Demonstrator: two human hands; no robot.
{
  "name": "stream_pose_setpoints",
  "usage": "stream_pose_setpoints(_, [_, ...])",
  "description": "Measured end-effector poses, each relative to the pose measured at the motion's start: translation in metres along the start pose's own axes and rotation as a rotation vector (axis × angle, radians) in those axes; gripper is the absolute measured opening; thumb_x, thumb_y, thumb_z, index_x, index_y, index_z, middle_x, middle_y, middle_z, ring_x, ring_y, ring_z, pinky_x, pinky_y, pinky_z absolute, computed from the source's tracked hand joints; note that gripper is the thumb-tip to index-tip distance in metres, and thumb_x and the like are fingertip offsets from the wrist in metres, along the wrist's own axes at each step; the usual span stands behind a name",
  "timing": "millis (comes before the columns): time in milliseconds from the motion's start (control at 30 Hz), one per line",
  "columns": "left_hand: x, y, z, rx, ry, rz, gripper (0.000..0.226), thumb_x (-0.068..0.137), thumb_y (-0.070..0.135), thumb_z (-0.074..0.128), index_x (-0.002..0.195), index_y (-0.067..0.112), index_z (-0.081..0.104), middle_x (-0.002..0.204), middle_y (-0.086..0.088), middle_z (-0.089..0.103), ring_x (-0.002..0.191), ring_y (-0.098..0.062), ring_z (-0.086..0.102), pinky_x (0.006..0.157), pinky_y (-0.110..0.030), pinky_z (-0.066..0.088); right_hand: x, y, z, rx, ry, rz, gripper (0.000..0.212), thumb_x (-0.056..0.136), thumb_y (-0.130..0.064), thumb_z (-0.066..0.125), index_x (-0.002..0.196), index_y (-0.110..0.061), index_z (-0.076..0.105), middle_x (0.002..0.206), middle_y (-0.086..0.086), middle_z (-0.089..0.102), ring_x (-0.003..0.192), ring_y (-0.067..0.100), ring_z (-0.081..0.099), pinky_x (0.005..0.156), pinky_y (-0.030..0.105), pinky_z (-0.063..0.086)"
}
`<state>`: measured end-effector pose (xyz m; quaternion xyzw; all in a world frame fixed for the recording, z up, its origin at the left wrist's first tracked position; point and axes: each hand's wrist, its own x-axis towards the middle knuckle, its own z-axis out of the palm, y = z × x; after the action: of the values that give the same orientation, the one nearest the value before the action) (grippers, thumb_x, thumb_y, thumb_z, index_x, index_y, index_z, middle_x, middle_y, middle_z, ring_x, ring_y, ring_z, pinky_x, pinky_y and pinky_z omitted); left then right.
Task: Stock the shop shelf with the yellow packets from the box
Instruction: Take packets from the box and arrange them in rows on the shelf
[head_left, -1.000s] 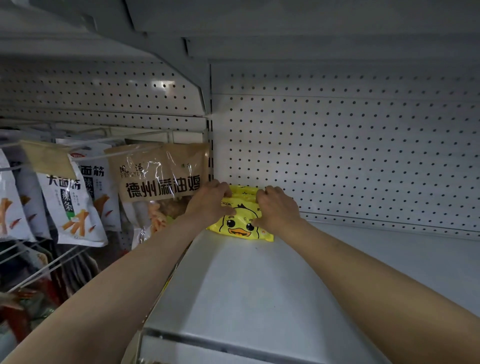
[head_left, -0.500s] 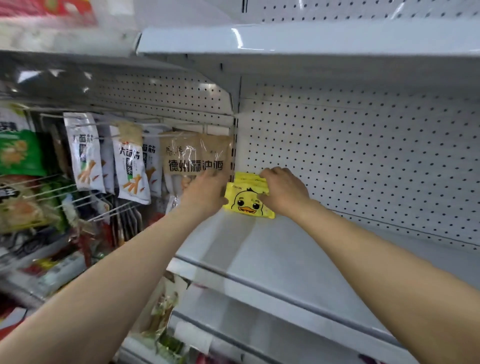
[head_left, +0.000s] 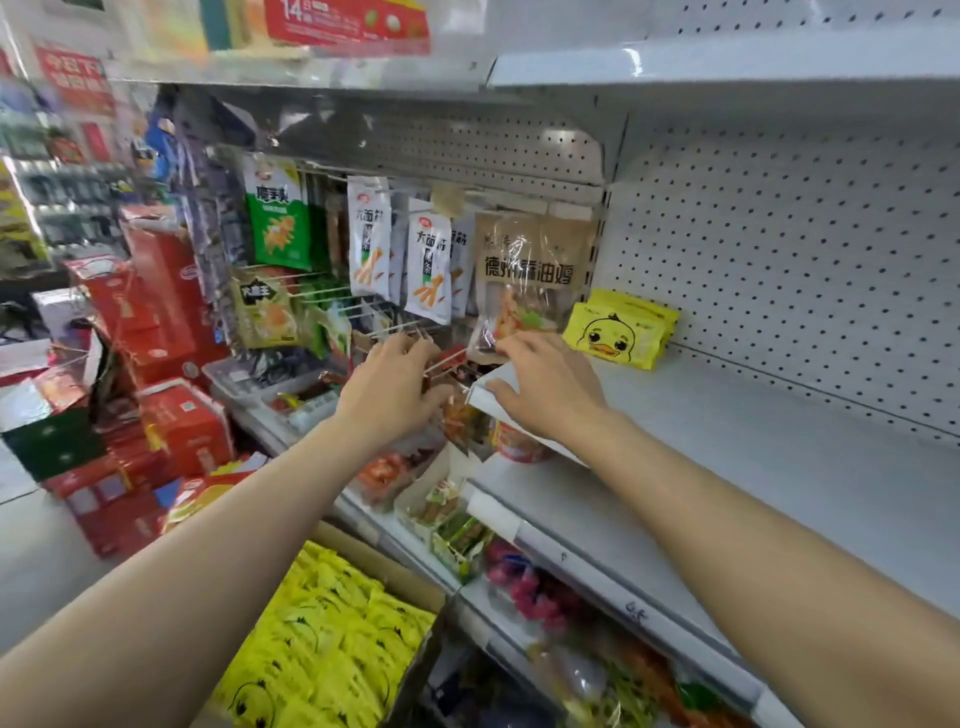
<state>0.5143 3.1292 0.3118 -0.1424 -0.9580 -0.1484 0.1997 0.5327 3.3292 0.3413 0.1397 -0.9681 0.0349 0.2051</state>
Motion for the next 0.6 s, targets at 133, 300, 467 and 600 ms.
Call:
stream_pose_setpoints(133, [-0.03,-0.031,-0.019,0.058,0.006,-0.07,0.053,0.088,0.049,0.06,0.133,0.022,0.049,0.133,-0.008,0.047,0.123,-0.032,0.046,0.095,-0.047,0.048,-0.001,-0.042,0.016,0.024,-0.008,-0.076,0.045,0.094,-0.047,0.051,0.131,-0.022,0.053,0.134,0.0,0.056,0.127,0.024,0.045,0.099,0.039,0.044])
stream_pose_setpoints(300, [-0.05,-0.077,-0.031,0.082,-0.013,-0.136,0.052,0.089,0.05,0.059,0.132,0.022,0.05,0.132,-0.007,0.047,0.123,-0.03,0.046,0.093,-0.047,0.049,0.014,-0.091,0.04,0.058,-0.068,-0.13,0.047,0.094,-0.05,0.051,0.133,-0.024,0.051,0.134,-0.002,0.054,0.127,0.022,0.045,0.101,0.039,0.043])
stream_pose_setpoints(467, [-0.058,-0.144,-0.023,0.101,-0.054,-0.186,0.05,0.09,0.046,0.058,0.132,0.021,0.05,0.132,-0.006,0.048,0.123,-0.03,0.045,0.095,-0.046,0.047,0.048,-0.144,0.088,0.109,-0.188,-0.154,0.048,0.097,-0.051,0.048,0.137,-0.025,0.046,0.142,-0.004,0.045,0.137,0.021,0.035,0.104,0.042,0.043])
stream_pose_setpoints(600, [-0.056,-0.217,-0.003,0.097,-0.124,-0.206,0.046,0.091,0.044,0.058,0.13,0.021,0.049,0.131,-0.007,0.047,0.122,-0.032,0.045,0.092,-0.045,0.048,0.084,-0.191,0.148,0.118,-0.266,-0.125,0.051,0.097,-0.052,0.049,0.14,-0.024,0.044,0.145,-0.004,0.043,0.137,0.021,0.033,0.103,0.044,0.044])
